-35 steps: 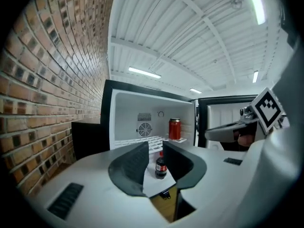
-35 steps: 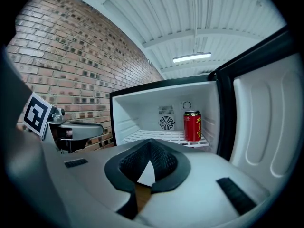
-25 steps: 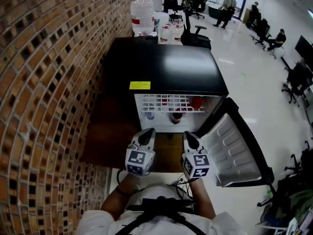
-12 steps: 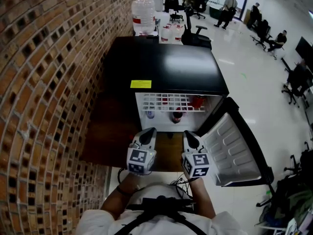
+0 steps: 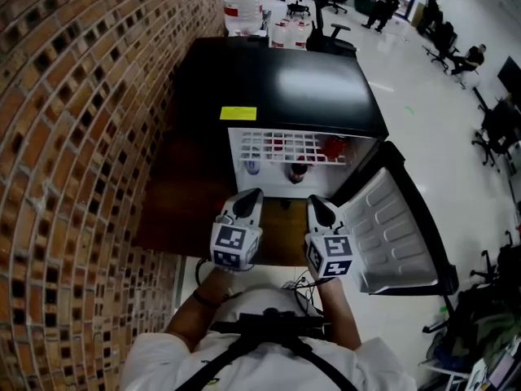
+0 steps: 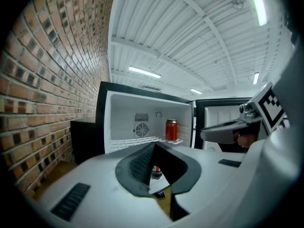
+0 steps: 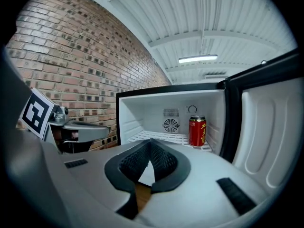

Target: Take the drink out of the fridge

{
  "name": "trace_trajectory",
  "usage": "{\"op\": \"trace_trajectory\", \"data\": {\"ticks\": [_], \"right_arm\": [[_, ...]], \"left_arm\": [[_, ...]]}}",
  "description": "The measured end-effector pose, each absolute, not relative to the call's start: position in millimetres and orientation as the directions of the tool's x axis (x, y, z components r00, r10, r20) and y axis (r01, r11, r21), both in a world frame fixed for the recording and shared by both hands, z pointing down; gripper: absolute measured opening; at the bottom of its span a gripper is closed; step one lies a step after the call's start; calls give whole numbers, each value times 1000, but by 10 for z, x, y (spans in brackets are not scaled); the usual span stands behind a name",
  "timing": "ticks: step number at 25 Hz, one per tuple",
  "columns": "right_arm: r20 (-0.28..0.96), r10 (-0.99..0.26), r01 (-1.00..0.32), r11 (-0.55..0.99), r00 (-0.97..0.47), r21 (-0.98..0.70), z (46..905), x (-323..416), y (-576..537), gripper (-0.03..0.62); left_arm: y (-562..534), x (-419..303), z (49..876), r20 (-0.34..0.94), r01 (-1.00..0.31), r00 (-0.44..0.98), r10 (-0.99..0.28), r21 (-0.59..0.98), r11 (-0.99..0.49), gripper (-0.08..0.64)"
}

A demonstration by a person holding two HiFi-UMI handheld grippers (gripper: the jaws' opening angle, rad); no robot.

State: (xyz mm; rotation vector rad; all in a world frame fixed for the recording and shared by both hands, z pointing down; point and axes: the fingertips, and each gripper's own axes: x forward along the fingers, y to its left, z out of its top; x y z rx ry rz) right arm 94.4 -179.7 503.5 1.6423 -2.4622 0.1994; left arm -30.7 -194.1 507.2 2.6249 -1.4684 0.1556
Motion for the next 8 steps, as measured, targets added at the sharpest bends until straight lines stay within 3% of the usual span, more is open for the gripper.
{"op": "trace_trajectory", "data": {"ticks": [8], "right_arm": [[219,-898,-921,390,-381,-6,5011,896,-1770,8]], "left_arm": [[-1912,-330,5045,143,-853,522,-841,73,-517,3]]}}
